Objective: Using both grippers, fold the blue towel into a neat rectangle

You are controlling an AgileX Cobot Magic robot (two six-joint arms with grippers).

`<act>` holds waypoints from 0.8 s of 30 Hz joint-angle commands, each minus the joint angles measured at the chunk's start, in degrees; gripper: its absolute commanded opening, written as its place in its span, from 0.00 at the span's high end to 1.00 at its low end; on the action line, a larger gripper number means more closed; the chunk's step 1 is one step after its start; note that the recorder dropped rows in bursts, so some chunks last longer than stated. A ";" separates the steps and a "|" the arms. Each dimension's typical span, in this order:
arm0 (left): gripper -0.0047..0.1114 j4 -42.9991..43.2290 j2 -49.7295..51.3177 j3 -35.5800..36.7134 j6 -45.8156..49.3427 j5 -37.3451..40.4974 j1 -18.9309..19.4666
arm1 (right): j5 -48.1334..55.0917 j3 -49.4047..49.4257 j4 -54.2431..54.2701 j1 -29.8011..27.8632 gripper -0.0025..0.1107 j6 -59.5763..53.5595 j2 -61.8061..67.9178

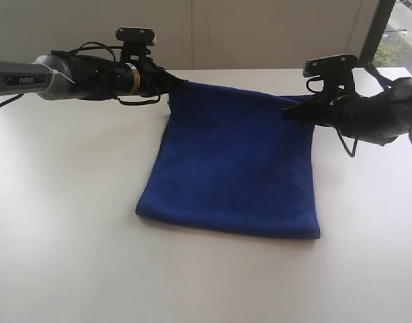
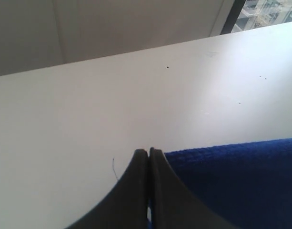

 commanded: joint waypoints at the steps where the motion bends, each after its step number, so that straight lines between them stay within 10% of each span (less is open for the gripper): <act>1: 0.96 0.14 -0.21 -0.49 1.20 5.43 0.85 | -3.20 -0.19 -0.20 -0.56 0.98 -0.70 0.11; 15: 0.96 0.06 0.26 -0.49 4.88 12.39 0.85 | -4.18 -4.68 -3.33 0.42 0.97 -0.21 3.82; 19: 0.93 0.06 0.26 -0.49 5.42 12.39 0.85 | -4.17 -5.30 -3.33 0.42 0.83 -0.21 4.96; 24: 0.63 0.06 0.26 -0.49 9.12 12.15 0.85 | -3.37 -5.30 -3.21 0.42 0.53 2.52 4.96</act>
